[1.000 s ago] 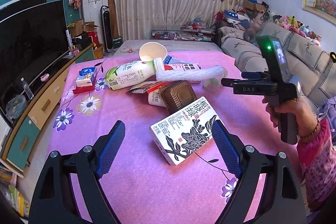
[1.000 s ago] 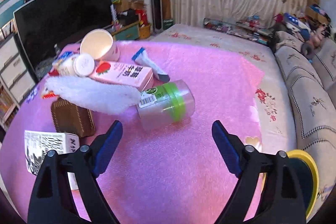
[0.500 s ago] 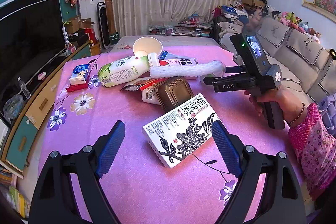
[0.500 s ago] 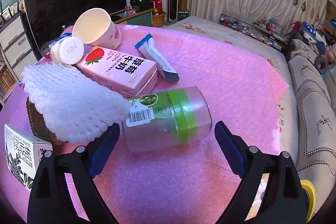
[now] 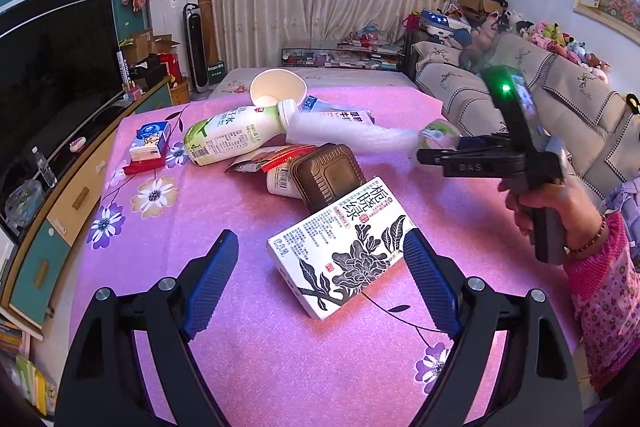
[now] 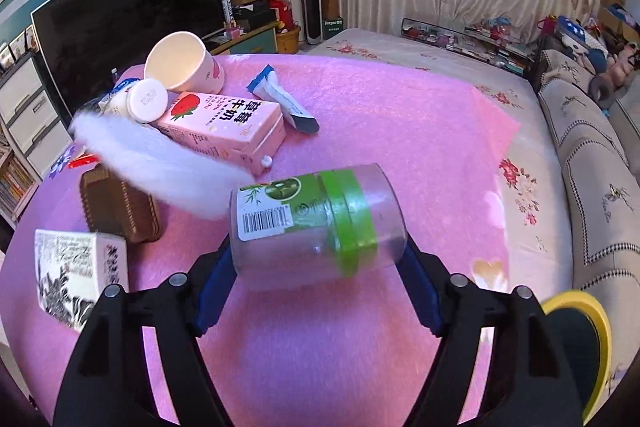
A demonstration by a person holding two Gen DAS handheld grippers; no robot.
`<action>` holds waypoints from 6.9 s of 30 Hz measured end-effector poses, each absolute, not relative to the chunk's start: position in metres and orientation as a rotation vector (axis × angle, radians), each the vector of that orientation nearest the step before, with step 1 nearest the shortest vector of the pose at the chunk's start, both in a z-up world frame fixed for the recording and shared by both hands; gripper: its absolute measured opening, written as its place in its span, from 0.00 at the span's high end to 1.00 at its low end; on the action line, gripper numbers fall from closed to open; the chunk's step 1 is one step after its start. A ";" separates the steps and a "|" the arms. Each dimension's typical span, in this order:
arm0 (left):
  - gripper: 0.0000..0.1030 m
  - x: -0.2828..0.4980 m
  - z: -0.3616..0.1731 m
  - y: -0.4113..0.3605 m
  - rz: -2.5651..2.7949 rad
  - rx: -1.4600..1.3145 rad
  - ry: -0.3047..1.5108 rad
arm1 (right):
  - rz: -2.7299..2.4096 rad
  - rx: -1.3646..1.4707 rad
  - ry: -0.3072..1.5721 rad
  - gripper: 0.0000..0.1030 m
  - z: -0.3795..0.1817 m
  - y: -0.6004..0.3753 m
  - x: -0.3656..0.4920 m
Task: Collect trash
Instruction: 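Grasp the clear plastic cup with green lid with the right gripper, then carry the plastic cup to the yellow bin and release it, then grasp the white foam net sleeve with the left gripper, then carry the foam sleeve into the yellow bin and open the left gripper, then grasp the brown plastic container with the right gripper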
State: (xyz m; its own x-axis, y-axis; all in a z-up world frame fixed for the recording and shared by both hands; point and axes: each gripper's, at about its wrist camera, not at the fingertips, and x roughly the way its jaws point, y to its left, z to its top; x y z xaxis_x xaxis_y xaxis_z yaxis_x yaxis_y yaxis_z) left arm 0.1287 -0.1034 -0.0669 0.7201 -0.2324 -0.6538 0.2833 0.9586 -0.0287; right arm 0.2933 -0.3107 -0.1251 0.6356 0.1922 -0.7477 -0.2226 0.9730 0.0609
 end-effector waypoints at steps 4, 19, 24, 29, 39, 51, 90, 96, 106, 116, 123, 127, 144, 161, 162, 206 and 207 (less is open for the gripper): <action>0.19 0.124 -0.066 -0.109 -0.295 0.083 0.707 | 0.199 -0.025 0.828 0.31 -0.119 -0.324 0.263; 0.19 0.109 -0.058 -0.138 -0.334 0.130 0.694 | -0.187 0.163 0.806 0.31 -0.134 -0.465 0.174; 0.19 0.108 -0.058 -0.145 -0.346 0.143 0.695 | -0.313 0.188 0.906 0.31 -0.176 -0.499 0.172; 0.19 0.109 -0.059 -0.149 -0.346 0.154 0.703 | -0.356 0.188 0.949 0.31 -0.203 -0.507 0.171; 0.19 0.117 -0.065 -0.147 -0.349 0.148 0.720 | -0.389 0.187 0.921 0.29 -0.200 -0.504 0.163; 0.19 0.182 -0.055 -0.148 -0.375 0.205 0.704 | -0.356 0.166 0.847 0.28 -0.170 -0.487 0.158; 0.96 0.262 -0.057 -0.201 -0.552 0.343 0.663 | -0.328 0.219 0.823 0.26 -0.163 -0.491 0.156; 0.96 0.239 -0.044 -0.214 -0.559 0.348 0.651 | -0.330 0.231 0.806 0.26 -0.159 -0.494 0.147; 0.96 0.184 -0.011 -0.242 -0.634 0.362 0.592 | -0.349 0.253 0.739 0.26 -0.139 -0.502 0.114; 0.96 0.142 0.005 -0.314 -0.792 0.407 0.558 | -0.421 0.275 0.681 0.26 -0.124 -0.522 0.054; 0.96 0.133 -0.013 -0.387 -0.895 0.440 0.587 | -0.480 0.304 0.660 0.25 -0.122 -0.542 0.014; 0.96 0.139 -0.034 -0.430 -0.926 0.466 0.632 | -0.504 0.329 0.659 0.25 -0.128 -0.555 -0.004; 0.88 0.163 -0.110 -0.510 -0.908 0.540 0.782 | -0.534 0.387 0.662 0.25 -0.143 -0.578 -0.021; 0.47 0.126 -0.038 -0.378 -0.801 0.351 0.633 | -0.467 0.322 0.668 0.23 -0.129 -0.541 -0.001; 0.45 0.123 -0.034 -0.364 -0.775 0.338 0.623 | -0.458 0.320 0.671 0.23 -0.128 -0.538 0.002; 0.11 0.089 -0.046 -0.027 -0.200 -0.037 0.606 | 0.254 -0.023 0.829 0.32 -0.117 -0.170 0.262; 0.11 0.090 -0.047 -0.026 -0.202 -0.037 0.608 | 0.260 -0.018 0.840 0.43 -0.119 -0.171 0.264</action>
